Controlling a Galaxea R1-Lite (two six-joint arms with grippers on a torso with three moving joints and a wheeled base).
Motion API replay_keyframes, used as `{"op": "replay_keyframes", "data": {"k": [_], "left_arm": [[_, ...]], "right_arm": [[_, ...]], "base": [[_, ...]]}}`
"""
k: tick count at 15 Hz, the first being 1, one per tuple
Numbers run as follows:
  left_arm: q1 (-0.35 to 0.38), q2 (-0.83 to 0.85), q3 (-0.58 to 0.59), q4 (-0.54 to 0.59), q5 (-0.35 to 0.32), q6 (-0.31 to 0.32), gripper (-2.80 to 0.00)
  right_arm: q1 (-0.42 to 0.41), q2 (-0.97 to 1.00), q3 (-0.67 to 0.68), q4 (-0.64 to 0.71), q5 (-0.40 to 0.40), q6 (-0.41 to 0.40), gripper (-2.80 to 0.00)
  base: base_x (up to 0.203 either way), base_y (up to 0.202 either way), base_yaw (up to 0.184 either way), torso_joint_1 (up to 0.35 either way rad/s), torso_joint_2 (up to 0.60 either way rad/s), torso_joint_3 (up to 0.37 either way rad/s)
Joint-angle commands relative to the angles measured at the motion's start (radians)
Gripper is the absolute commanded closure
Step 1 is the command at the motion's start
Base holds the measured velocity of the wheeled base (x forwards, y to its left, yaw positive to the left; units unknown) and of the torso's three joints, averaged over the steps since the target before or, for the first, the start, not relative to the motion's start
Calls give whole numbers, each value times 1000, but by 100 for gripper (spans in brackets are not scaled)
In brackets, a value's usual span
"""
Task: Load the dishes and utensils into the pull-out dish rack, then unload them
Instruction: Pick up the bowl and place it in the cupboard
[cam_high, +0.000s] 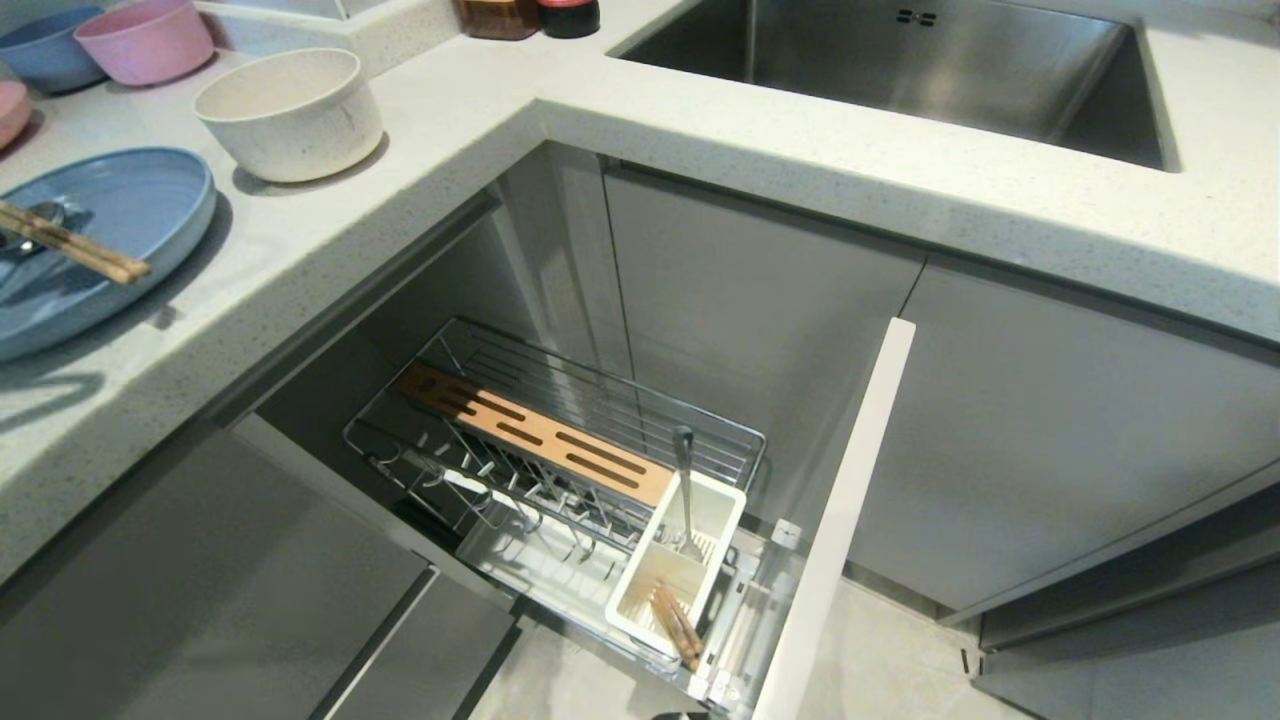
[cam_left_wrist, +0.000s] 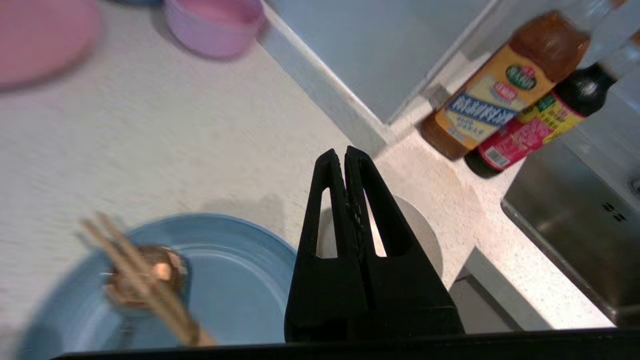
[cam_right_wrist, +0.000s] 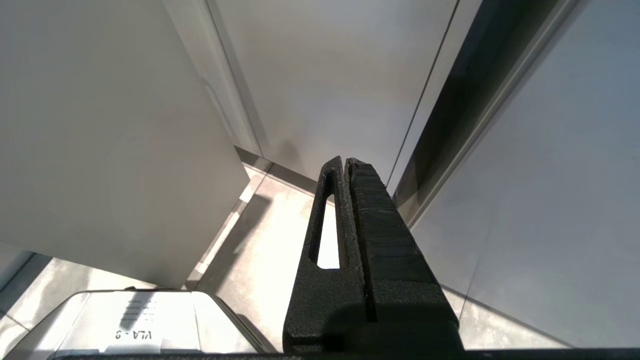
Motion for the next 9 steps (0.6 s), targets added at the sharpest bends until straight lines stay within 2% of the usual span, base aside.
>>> {"op": "replay_keyframes", "data": {"k": [1,2,5,7,9], "left_arm": [[-90,58,-7,0,34,-3,0],[-137,83,-15,-2,48,5,0],[-224,142,-24,-6,58,84,0],[-273,157,-24,-6,60,144,0],[-293,155,-27,-10,98,176,0]], "right_arm": [[0,1,2,0,0,0,0],[0,1,2,0,0,0,0],[0,1,1,0,0,0,0],[0,1,2,0,0,0,0],[0,1,2,0,0,0,0]], "base": [[0,0,0,0,0,0],[0,0,0,0,0,0],[0,0,0,0,0,0],[0,0,0,0,0,0],[0,0,0,0,0,0]]}}
